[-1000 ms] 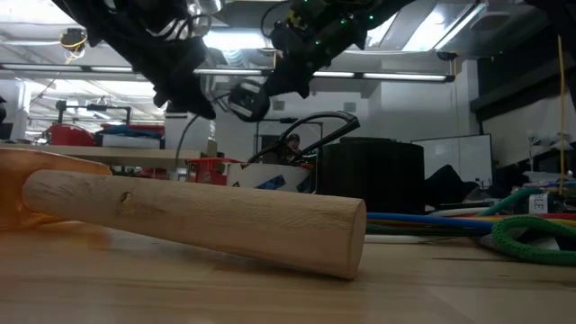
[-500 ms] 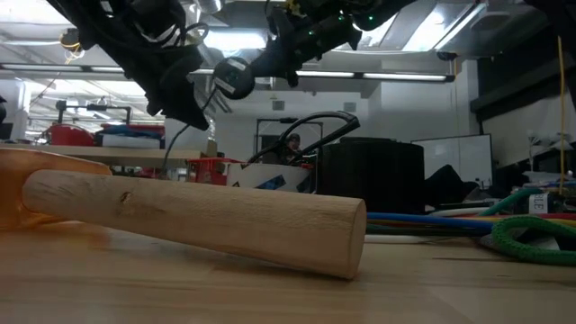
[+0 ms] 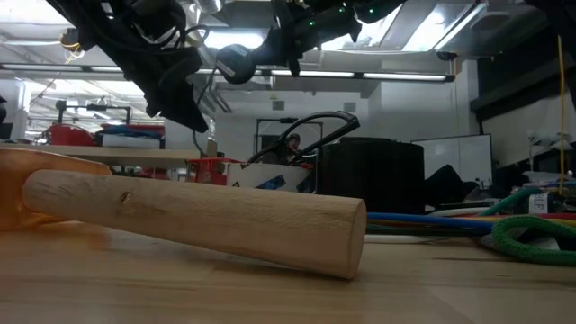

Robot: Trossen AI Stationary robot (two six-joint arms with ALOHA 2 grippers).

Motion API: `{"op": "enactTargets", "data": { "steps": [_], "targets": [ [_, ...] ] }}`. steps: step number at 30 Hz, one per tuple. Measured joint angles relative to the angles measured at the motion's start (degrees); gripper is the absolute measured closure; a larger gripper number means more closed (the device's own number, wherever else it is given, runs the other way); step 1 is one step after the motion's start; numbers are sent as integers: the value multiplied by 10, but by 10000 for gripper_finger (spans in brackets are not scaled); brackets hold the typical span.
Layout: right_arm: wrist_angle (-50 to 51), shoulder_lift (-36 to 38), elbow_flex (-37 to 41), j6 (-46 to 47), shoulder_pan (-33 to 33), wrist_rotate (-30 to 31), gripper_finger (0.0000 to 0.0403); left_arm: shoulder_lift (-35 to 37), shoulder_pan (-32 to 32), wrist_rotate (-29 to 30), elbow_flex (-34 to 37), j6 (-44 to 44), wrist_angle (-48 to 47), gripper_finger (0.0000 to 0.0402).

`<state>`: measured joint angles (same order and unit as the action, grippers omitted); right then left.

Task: Coil cords
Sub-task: Coil the green cable wire on the black spool

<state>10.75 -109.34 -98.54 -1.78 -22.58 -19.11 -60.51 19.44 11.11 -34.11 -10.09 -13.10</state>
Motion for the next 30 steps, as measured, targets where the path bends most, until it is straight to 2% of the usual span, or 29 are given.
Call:
{"op": "enactTargets", "data": {
  "steps": [6,10,14,24,30],
  "targets": [
    [6,2,-1,0,-12,4,401,0,0,0,0,0,-1,364],
    [7,2,-1,0,-16,5,401,0,0,0,0,0,-3,390],
    [-2,2,-1,1,-18,16,401,0,0,2,0,-9,14,396],
    [-45,2,-1,46,-17,17,402,-78,0,8,0,-22,129,400],
    [-55,2,-1,47,-17,84,402,-130,0,8,-1,-34,231,400]
  ]
}}
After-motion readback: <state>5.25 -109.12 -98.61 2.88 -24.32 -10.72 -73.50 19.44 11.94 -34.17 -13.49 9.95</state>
